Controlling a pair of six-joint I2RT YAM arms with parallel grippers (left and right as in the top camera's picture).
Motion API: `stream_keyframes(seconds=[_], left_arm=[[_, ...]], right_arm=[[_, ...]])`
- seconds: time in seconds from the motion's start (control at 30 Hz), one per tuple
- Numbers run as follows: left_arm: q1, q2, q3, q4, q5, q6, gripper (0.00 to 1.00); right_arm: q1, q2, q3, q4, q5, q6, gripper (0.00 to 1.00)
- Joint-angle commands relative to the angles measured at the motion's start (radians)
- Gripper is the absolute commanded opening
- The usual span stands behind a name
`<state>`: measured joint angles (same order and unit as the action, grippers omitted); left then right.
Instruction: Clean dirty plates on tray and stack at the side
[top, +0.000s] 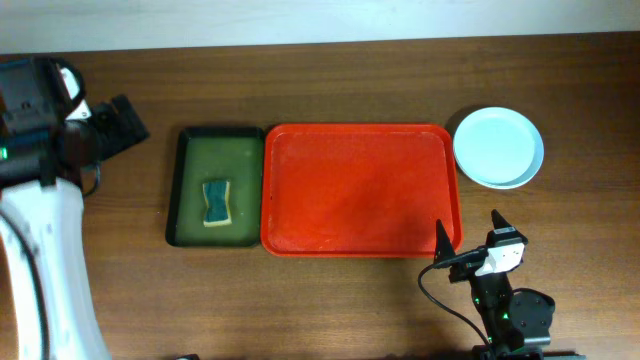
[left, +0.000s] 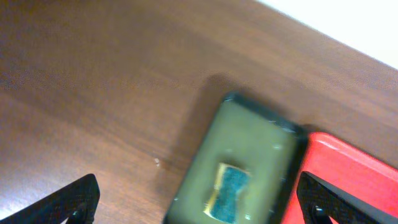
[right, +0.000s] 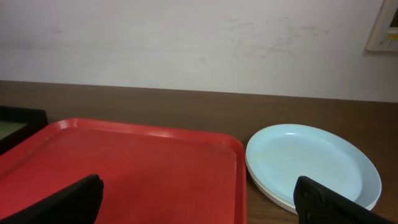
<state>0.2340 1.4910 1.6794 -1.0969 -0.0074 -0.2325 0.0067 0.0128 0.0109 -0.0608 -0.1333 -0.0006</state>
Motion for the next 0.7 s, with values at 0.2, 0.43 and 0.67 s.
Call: stream_keyframes(seconds=[0.2,0.43,0.67], left_arm=[[-0.339,-0.394,0.004,0.000,0.002,-0.013,0.99],[-0.343,-0.661,0.004,-0.072,0.001,-0.013,0.99],[-0.343,-0.875,-0.010,-0.244,0.001,-0.013,0.99]], right_arm=[[-0.007,-0.008,-0.005,-0.006,-0.013,-0.003,0.99],[-0.007,-0.008,-0.005,-0.006,-0.013,-0.003,0.99],[-0.007,-0.008,-0.005,-0.006,-0.013,-0.003,0.99]])
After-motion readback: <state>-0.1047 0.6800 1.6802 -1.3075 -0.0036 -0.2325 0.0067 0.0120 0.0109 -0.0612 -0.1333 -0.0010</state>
